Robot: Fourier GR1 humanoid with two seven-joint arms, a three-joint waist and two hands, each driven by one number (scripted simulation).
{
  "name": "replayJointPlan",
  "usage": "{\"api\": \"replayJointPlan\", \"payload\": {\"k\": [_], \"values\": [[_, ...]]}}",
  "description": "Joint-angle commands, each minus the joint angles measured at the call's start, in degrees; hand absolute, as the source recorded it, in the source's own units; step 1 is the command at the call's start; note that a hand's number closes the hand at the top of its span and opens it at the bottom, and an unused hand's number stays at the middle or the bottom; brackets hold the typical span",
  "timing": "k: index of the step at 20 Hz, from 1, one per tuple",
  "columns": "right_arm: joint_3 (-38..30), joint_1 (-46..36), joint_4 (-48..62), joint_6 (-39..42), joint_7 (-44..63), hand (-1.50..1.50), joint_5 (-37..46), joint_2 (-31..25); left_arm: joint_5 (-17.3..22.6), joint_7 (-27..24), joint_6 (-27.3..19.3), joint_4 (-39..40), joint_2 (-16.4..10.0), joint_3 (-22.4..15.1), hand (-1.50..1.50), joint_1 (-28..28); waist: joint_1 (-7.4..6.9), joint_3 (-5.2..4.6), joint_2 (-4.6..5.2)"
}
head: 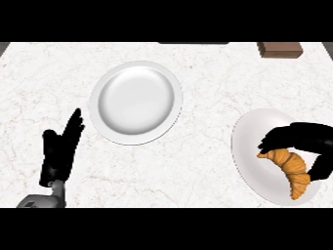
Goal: Pick the croissant from the plate and place it in the plate
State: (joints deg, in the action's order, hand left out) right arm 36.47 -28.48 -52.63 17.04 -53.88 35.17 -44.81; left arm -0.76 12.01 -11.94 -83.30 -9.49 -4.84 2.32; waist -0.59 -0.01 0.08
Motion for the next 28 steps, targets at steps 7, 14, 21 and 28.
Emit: {"api": "replayJointPlan", "payload": {"k": [7, 14, 21, 28], "values": [[-3.1, 0.22, 4.22, -3.11, -11.92, 1.5, 1.34, 2.04, 0.42, 0.6, 1.42, 0.67, -0.49, 2.09, 0.0, 0.8, 0.27, 0.04, 0.03], [-7.18, -3.45, -0.48, -6.22, 25.55, 1.5, -1.96, 22.96, -1.5, 1.6, 0.36, -1.29, 0.61, -0.08, 0.0, -0.08, -0.46, -0.26, -0.69], [-12.33, -10.83, 0.06, -16.21, 48.63, 1.5, 0.41, 34.43, -1.42, 1.15, 0.98, -0.29, 0.91, -0.69, 0.0, -0.4, -2.67, -0.67, -1.37], [-12.97, -21.23, -3.05, -32.62, 75.14, 1.5, 8.2, 44.53, -1.7, 1.56, 1.62, 0.0, 0.87, -1.39, 0.0, 0.53, -3.14, -0.51, -2.07]]}}
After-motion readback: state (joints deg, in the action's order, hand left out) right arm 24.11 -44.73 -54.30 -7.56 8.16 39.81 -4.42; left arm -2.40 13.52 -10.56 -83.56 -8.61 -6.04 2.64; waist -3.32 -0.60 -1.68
